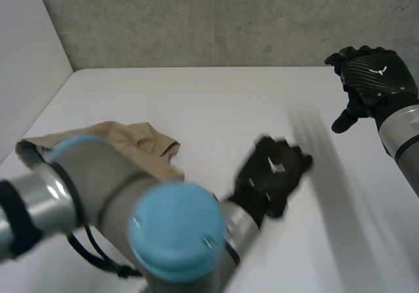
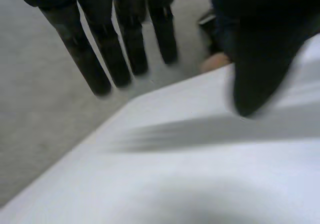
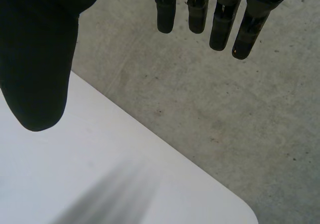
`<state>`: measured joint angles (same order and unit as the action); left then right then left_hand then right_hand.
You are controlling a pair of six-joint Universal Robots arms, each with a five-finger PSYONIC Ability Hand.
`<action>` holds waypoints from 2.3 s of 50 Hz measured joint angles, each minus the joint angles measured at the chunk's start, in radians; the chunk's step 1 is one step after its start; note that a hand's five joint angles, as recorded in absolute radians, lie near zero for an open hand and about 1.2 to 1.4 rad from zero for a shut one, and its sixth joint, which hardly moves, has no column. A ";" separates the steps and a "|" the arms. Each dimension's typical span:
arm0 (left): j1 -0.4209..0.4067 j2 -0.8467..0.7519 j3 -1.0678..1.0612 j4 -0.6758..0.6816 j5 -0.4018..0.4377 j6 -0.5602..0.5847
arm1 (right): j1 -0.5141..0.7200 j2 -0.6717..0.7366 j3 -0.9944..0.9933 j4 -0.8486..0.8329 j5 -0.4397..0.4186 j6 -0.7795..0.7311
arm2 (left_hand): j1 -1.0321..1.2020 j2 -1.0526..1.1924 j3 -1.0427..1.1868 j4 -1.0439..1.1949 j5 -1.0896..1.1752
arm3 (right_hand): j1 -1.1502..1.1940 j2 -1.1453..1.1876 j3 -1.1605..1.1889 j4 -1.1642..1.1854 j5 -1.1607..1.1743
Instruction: Fold the shorts.
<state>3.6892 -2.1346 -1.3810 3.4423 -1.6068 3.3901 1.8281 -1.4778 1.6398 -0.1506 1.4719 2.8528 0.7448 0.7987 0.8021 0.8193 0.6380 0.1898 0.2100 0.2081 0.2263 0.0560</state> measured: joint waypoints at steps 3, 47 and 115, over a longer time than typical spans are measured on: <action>-0.046 -0.011 -0.008 0.004 -0.003 0.001 | -0.004 0.003 0.000 0.001 -0.001 -0.002 | -0.365 -0.357 -0.353 -0.380 -0.377 | 0.000 0.000 0.000 0.000 0.000; 0.848 0.247 -0.298 -0.234 -0.009 0.050 | 0.068 0.072 0.031 0.004 -0.036 -0.055 | -0.439 -0.504 -0.503 -0.525 -0.529 | 0.000 0.000 0.000 0.000 0.000; 0.932 0.189 0.004 -0.332 -0.024 0.074 | 0.062 0.106 0.029 -0.004 -0.036 -0.081 | -0.281 -0.357 -0.353 -0.386 -0.388 | 0.000 0.000 0.000 0.000 0.000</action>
<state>4.6208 -1.9459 -1.3768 3.1102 -1.6307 3.4638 1.8898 -1.3713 1.6688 -0.1548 1.4357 2.7723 0.4639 0.4414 0.4493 0.4337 0.2499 0.1898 0.2099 0.2081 0.2263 0.0560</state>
